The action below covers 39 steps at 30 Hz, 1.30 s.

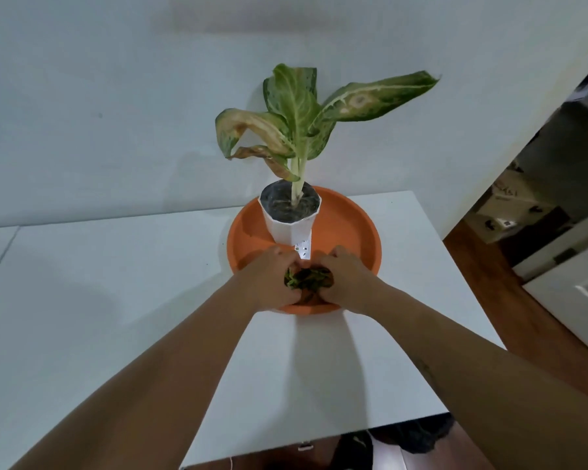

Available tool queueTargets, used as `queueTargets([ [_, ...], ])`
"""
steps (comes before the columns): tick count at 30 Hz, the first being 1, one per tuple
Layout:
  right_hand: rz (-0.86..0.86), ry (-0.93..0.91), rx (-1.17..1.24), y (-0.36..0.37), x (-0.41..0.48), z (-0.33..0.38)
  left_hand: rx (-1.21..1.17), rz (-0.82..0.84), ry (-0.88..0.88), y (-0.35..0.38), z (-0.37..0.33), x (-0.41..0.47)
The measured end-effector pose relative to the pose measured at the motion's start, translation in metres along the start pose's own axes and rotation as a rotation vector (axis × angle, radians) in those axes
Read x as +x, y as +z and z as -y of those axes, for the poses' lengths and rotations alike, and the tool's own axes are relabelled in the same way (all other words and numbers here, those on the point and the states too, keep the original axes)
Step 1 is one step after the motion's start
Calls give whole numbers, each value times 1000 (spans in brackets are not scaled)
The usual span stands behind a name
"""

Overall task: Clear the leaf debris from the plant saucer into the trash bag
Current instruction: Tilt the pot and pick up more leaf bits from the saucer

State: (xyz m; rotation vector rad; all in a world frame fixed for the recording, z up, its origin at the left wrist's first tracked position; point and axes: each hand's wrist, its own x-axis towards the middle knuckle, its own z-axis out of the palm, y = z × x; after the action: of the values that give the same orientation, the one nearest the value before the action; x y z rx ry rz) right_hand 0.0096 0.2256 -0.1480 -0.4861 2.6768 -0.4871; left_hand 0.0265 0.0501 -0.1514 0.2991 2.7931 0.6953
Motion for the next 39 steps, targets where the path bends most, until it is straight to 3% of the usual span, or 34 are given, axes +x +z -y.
queueTargets([
  [5,2,14,9,-3,1,-1,-2,22,60,-6,-4,1],
  [14,-126,-44,53,8,9,0,-19,-106,-20,12,1,2],
  [18,-106,-40,91,5,14,-4,-52,-159,-85,10,-8,-3],
  [29,86,-118,61,-10,15,-16,-78,-44,-113,-6,-22,-9],
  [34,-5,-213,10,-1,13,-13,-146,-65,-200,1,-19,-6],
  [39,-62,-194,39,4,14,-13,-198,-42,-283,4,-22,-3],
])
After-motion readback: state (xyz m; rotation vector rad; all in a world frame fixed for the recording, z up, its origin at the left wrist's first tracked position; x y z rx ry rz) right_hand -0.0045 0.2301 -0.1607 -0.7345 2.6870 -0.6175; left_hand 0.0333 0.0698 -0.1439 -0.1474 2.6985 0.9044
